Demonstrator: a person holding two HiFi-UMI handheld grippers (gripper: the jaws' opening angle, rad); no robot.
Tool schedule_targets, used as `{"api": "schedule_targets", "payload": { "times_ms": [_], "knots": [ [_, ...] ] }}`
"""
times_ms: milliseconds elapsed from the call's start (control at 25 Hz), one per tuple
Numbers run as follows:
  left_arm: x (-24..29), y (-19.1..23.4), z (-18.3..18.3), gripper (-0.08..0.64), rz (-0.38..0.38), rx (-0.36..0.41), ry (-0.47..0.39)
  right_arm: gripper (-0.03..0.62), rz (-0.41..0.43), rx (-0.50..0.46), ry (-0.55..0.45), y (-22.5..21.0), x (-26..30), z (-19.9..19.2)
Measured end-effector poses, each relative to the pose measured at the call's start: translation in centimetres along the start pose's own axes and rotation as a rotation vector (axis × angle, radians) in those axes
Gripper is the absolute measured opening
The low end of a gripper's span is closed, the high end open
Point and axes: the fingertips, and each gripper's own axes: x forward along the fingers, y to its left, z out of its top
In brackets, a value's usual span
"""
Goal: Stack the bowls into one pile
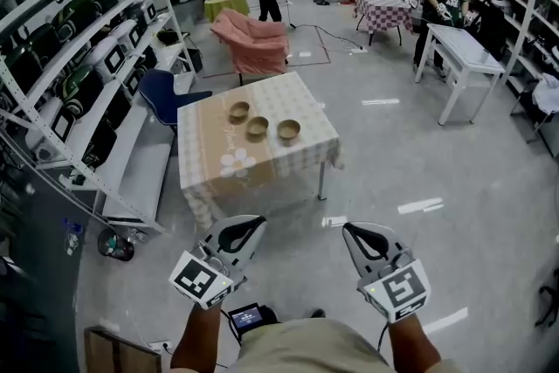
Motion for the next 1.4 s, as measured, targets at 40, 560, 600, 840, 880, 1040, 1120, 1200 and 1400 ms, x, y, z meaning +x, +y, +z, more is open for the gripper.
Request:
{"api": "schedule_targets", "payload": {
  "times_ms": [40,560,600,840,880,1040,1120,1200,1400],
  "knots": [
    [0.2,-0.1,0.1,0.006,0.005,0.003,-0.001,0.003,0.003,0.000,-0.004,-0.2,-0.1,0.0],
    [2.4,5.0,0.6,0.006,0.091,0.004,0.004,0.003,0.062,0.037,-0.035,-2.1,3.6,0.1],
    [2.7,5.7,0.4,0.006,0.093,0.001,0.004,0.003,0.059,0.041,-0.031,-2.5,4.3,0.0],
    [4.5,9.5,-1.5,0.006,0.029,0.005,0.010,0.003,0.009,0.051,-0.010,-4.8,9.0,-0.4],
    [4.8,10.4,-1.7,0.006,0.017,0.006,0.007,0.003,0.001,0.046,-0.006,-5.1,9.9,-0.2],
    [6.0,14.2,-2.3,0.006,-0.027,-0.006,-0.012,0.003,-0.043,0.038,-0.001,-6.3,13.6,0.9],
    [6.5,15.9,-2.4,0.006,-0.053,-0.005,-0.024,0.003,-0.067,0.039,0.005,-6.9,15.4,1.3],
    [7.0,17.5,-2.6,0.006,-0.080,-0.007,-0.032,0.003,-0.090,0.039,0.015,-7.3,17.0,1.5],
    [7.9,21.9,-3.6,0.006,-0.118,-0.016,-0.048,0.003,-0.140,0.033,0.031,-8.2,20.9,2.0]
  ]
}}
